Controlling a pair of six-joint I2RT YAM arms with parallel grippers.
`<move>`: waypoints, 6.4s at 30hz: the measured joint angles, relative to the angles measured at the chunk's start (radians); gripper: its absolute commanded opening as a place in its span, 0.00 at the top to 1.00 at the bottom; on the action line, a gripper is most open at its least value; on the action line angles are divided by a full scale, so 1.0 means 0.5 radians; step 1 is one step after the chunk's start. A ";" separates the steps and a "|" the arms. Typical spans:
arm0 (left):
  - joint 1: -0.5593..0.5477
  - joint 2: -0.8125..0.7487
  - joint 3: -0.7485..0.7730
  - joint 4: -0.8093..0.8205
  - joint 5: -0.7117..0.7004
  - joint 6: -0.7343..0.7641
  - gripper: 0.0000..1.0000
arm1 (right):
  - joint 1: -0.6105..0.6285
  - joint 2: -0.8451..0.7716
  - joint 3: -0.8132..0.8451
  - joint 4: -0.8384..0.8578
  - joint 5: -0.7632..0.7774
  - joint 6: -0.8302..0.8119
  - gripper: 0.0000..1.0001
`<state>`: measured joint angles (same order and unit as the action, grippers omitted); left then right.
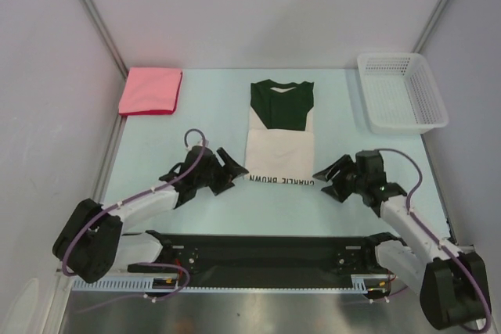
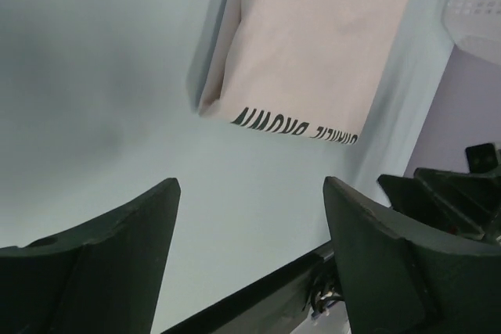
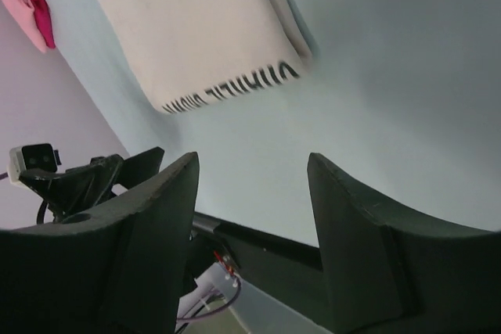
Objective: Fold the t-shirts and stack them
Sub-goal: Fold the tshirt
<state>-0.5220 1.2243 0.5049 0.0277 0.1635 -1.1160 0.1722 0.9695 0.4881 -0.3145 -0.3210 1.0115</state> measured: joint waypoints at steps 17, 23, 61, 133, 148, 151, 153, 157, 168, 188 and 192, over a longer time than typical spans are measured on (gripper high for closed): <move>-0.291 0.302 -0.072 0.062 -0.446 -0.893 0.37 | 0.790 -0.242 -0.710 0.611 0.986 1.331 0.41; -0.301 0.365 -0.072 0.159 -0.459 -1.071 0.39 | 0.792 -0.058 -0.668 0.755 1.095 1.407 0.44; -0.303 0.641 0.000 0.370 -0.478 -1.424 0.60 | 0.671 0.455 -0.365 0.801 1.077 1.253 0.56; -0.051 0.017 0.838 -0.835 -0.599 -0.686 1.00 | 0.043 1.023 1.386 -0.483 -0.108 -0.168 1.00; 0.341 1.014 1.501 -0.462 -0.246 -0.484 1.00 | -0.111 2.068 2.331 -0.438 -0.351 -0.338 1.00; 0.367 1.105 1.538 -0.446 -0.211 -0.474 1.00 | -0.136 2.215 2.417 -0.427 -0.407 -0.343 1.00; 0.378 1.156 1.550 -0.448 -0.186 -0.474 1.00 | -0.141 2.277 2.425 -0.414 -0.433 -0.344 1.00; 0.415 1.292 1.614 -0.419 -0.107 -0.466 1.00 | -0.151 2.378 2.479 -0.406 -0.455 -0.343 1.00; 0.453 1.614 1.821 -0.372 -0.007 -0.383 1.00 | -0.187 2.589 2.654 -0.407 -0.520 -0.365 1.00; 0.466 1.779 2.034 -0.478 0.008 -0.085 0.59 | -0.239 2.882 2.978 -0.559 -0.580 -0.545 0.52; 0.472 1.731 2.082 -0.566 -0.103 0.189 0.53 | -0.282 2.940 3.250 -0.767 -0.457 -0.792 0.47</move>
<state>-0.2863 2.0899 1.5459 -0.2554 0.1120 -1.0214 0.0311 2.4397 2.1132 -0.6979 -0.5495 0.6155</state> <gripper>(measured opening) 0.446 0.527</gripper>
